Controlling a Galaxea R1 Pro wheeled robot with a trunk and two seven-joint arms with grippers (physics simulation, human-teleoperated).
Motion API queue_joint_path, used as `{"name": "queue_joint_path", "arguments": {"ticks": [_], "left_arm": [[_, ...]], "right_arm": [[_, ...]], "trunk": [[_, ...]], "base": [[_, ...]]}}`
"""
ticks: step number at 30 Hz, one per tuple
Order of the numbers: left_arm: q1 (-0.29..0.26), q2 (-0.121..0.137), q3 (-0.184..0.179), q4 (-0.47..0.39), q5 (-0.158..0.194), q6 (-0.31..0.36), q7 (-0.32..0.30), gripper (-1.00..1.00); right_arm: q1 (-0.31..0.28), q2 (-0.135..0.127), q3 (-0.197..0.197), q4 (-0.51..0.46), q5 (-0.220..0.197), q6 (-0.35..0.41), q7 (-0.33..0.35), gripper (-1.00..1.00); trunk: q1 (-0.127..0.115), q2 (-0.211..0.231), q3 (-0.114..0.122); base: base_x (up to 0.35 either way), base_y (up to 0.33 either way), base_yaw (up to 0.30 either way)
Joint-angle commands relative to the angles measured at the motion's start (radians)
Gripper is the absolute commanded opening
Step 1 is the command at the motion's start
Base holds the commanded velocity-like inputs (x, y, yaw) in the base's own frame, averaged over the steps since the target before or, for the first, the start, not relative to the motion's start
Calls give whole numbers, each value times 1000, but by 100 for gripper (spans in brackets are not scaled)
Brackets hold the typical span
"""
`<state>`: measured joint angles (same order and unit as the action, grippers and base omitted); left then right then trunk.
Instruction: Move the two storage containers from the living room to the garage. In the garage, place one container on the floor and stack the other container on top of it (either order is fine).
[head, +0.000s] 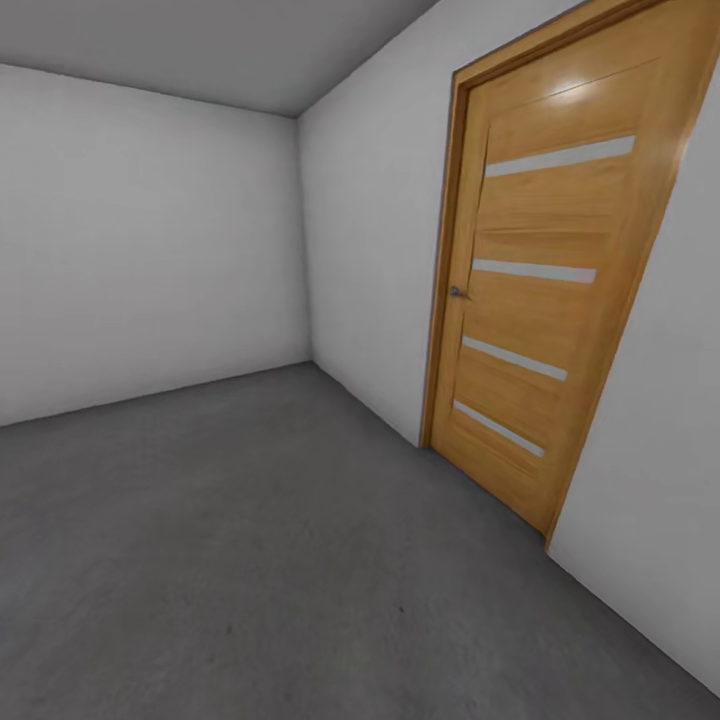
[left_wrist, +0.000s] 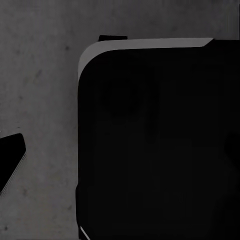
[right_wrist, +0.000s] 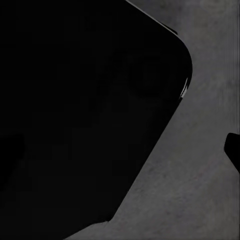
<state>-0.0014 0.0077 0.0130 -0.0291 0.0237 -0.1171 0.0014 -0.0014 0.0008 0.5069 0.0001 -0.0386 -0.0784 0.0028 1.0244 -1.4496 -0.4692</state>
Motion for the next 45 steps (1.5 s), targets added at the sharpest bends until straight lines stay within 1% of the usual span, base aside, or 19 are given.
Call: {"name": "queue_joint_path", "arguments": {"ticks": [1, 45], "left_arm": [[0, 0, 1, 0, 2, -3, 0, 100], [0, 0, 1, 0, 2, -3, 0, 100]], "right_arm": [[0, 0, 4, 0, -4, -3, 0, 100], [0, 1, 4, 0, -11, -3, 0, 100]], "trunk": [[1, 0, -1], [1, 0, -1]], "base": [[323, 0, 0], [323, 0, 0]]}}
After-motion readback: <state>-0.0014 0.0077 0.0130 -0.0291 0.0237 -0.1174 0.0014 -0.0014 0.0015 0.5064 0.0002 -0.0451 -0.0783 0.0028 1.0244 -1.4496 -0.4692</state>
